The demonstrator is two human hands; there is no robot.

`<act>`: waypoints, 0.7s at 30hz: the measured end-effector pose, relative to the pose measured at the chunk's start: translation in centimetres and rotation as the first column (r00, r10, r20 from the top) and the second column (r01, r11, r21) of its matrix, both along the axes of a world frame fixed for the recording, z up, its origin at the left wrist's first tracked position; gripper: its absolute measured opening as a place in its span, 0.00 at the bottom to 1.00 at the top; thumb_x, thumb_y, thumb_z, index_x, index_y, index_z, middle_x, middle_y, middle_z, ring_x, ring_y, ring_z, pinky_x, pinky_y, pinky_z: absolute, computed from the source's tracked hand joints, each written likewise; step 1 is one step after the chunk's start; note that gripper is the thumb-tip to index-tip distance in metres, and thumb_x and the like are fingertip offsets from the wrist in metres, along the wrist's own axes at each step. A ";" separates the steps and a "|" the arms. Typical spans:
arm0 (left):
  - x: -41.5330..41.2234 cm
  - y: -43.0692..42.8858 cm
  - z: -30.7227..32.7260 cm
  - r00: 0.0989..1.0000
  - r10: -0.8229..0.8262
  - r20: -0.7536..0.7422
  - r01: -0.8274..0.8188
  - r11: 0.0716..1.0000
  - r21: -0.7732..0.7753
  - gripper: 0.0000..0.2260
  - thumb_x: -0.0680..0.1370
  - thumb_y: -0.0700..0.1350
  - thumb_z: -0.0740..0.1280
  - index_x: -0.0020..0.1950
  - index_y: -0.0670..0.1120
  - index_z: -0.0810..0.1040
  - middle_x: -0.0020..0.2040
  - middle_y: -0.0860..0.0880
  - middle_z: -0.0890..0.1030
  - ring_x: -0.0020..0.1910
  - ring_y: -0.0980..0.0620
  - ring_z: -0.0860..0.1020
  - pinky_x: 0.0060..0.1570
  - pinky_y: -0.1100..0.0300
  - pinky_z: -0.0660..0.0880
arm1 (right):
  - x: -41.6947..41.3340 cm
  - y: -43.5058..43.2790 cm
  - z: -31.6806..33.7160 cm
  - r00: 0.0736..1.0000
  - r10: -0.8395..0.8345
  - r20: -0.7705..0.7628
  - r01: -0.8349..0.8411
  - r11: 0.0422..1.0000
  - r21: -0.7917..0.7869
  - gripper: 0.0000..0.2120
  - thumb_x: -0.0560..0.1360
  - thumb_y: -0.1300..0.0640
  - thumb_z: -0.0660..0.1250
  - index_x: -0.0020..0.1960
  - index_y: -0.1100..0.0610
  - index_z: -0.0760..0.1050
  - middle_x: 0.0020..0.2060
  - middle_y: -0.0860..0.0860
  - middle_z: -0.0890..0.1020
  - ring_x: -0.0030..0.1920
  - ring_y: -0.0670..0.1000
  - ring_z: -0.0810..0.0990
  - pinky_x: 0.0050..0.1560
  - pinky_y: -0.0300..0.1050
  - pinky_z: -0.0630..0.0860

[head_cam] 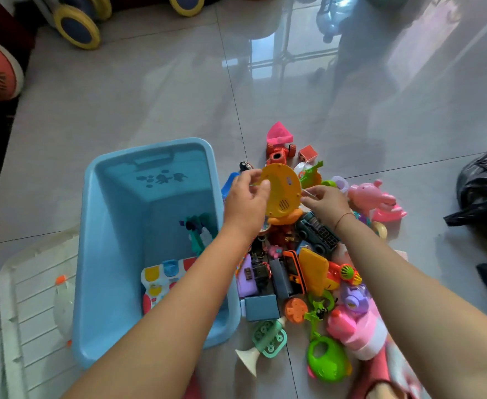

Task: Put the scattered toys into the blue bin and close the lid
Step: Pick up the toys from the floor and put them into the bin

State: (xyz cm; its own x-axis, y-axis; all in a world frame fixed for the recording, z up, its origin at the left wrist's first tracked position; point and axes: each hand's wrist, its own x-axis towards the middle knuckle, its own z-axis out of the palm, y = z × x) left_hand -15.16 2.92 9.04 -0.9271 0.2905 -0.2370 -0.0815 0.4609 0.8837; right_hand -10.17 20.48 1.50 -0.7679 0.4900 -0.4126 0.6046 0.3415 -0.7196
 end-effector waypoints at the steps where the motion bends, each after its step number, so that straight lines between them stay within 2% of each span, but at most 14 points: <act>1: 0.3 1.3 -0.8 0.987 0.004 0.162 -0.008 1.000 0.023 0.20 0.78 0.53 0.62 0.68 0.47 0.68 0.65 0.48 0.73 0.58 0.52 0.73 0.59 0.52 0.73 | 0.3 -0.2 0.2 1.000 0.027 -0.007 -0.027 0.999 0.020 0.12 0.75 0.55 0.67 0.56 0.56 0.79 0.51 0.52 0.81 0.52 0.50 0.77 0.48 0.42 0.74; 2: 0.5 2.4 -1.5 0.935 0.029 0.354 -0.046 0.998 0.040 0.27 0.75 0.59 0.63 0.71 0.49 0.63 0.68 0.48 0.70 0.63 0.48 0.71 0.62 0.47 0.71 | 0.7 -0.5 0.6 0.998 0.059 -0.018 -0.058 0.998 0.031 0.10 0.75 0.55 0.66 0.55 0.55 0.79 0.49 0.51 0.81 0.52 0.50 0.77 0.46 0.42 0.74; 3: 0.4 3.2 -2.3 0.845 0.069 0.530 -0.108 0.993 0.044 0.35 0.71 0.65 0.63 0.73 0.52 0.59 0.71 0.48 0.68 0.67 0.45 0.69 0.64 0.44 0.69 | 1.0 -0.7 0.8 0.995 0.098 -0.030 -0.097 0.995 0.030 0.10 0.76 0.54 0.66 0.54 0.54 0.80 0.49 0.51 0.82 0.52 0.50 0.78 0.47 0.42 0.75; 4: 0.3 3.8 -2.9 0.764 0.116 0.635 -0.169 0.985 0.023 0.41 0.66 0.69 0.64 0.74 0.55 0.56 0.73 0.47 0.66 0.69 0.43 0.67 0.65 0.41 0.67 | 1.4 -0.9 1.1 0.988 0.147 -0.045 -0.146 0.989 0.027 0.09 0.76 0.55 0.65 0.54 0.54 0.80 0.50 0.50 0.82 0.52 0.49 0.78 0.50 0.43 0.75; 5: 0.2 4.2 -3.7 0.718 0.151 0.679 -0.204 0.979 -0.002 0.46 0.62 0.71 0.64 0.75 0.56 0.54 0.74 0.47 0.64 0.70 0.42 0.66 0.65 0.40 0.66 | 1.8 -1.2 1.3 0.978 0.202 -0.052 -0.201 0.979 0.026 0.09 0.76 0.55 0.65 0.54 0.53 0.81 0.51 0.50 0.83 0.52 0.48 0.78 0.52 0.43 0.75; 7: 0.1 4.8 -4.6 0.702 0.213 0.680 -0.232 0.971 -0.064 0.48 0.64 0.70 0.66 0.77 0.53 0.49 0.75 0.44 0.62 0.71 0.40 0.64 0.66 0.41 0.65 | 2.7 -2.1 1.7 0.952 0.296 -0.074 -0.296 0.955 0.014 0.10 0.76 0.57 0.64 0.54 0.53 0.81 0.50 0.49 0.83 0.51 0.47 0.78 0.54 0.44 0.75; 9: 0.1 5.4 -5.1 0.701 0.282 0.655 -0.227 0.959 -0.170 0.50 0.67 0.67 0.68 0.77 0.50 0.42 0.76 0.42 0.59 0.71 0.37 0.62 0.67 0.40 0.65 | 3.5 -3.0 1.7 0.921 0.379 -0.094 -0.379 0.925 0.019 0.10 0.76 0.58 0.65 0.54 0.52 0.82 0.44 0.46 0.80 0.49 0.47 0.77 0.55 0.46 0.74; 11: -0.3 5.7 -5.7 0.721 0.332 0.608 -0.207 0.941 -0.268 0.51 0.67 0.65 0.70 0.77 0.48 0.44 0.75 0.40 0.59 0.71 0.36 0.63 0.66 0.40 0.67 | 4.0 -3.5 1.4 0.910 0.395 -0.124 -0.401 0.916 -0.023 0.10 0.75 0.57 0.65 0.54 0.52 0.81 0.45 0.46 0.77 0.51 0.47 0.75 0.55 0.43 0.72; 13: -0.7 5.9 -6.4 0.758 0.366 0.540 -0.212 0.921 -0.326 0.47 0.68 0.61 0.71 0.77 0.46 0.48 0.74 0.41 0.62 0.70 0.37 0.64 0.66 0.42 0.67 | 4.4 -2.9 0.9 0.960 0.205 -0.193 -0.222 0.973 -0.069 0.09 0.74 0.56 0.66 0.52 0.52 0.82 0.50 0.48 0.78 0.54 0.46 0.75 0.55 0.39 0.71; 15: -1.1 6.0 -6.6 0.770 0.391 0.503 -0.237 0.909 -0.343 0.43 0.70 0.57 0.71 0.76 0.43 0.52 0.73 0.41 0.64 0.70 0.38 0.66 0.65 0.44 0.68 | 4.8 -0.9 -0.4 0.976 -0.057 -0.210 0.062 0.998 0.019 0.09 0.73 0.56 0.68 0.52 0.52 0.80 0.52 0.49 0.79 0.56 0.48 0.76 0.53 0.39 0.72; 17: -1.2 5.9 -6.8 0.782 0.417 0.463 -0.263 0.895 -0.361 0.39 0.71 0.55 0.71 0.75 0.43 0.56 0.71 0.42 0.67 0.68 0.39 0.68 0.63 0.46 0.69 | 5.7 1.7 -2.1 0.987 -0.137 -0.080 0.149 0.973 0.177 0.18 0.69 0.54 0.71 0.58 0.52 0.76 0.56 0.52 0.76 0.59 0.52 0.74 0.58 0.46 0.73; 19: -1.0 5.7 -6.8 0.816 0.407 0.410 -0.240 0.884 -0.401 0.36 0.71 0.55 0.71 0.73 0.43 0.61 0.69 0.43 0.70 0.66 0.40 0.70 0.61 0.48 0.70 | 6.5 3.6 -4.0 0.992 -0.059 0.116 0.031 0.974 0.226 0.29 0.64 0.50 0.74 0.63 0.54 0.72 0.62 0.55 0.72 0.63 0.56 0.71 0.64 0.54 0.70; 21: -0.9 5.3 -7.0 0.853 0.375 0.363 -0.209 0.883 -0.421 0.32 0.71 0.55 0.71 0.70 0.43 0.66 0.67 0.43 0.73 0.64 0.41 0.72 0.59 0.49 0.71 | 7.0 4.2 -5.5 0.967 0.021 0.254 -0.087 0.965 0.249 0.36 0.63 0.49 0.76 0.67 0.55 0.67 0.67 0.55 0.66 0.66 0.58 0.68 0.67 0.56 0.67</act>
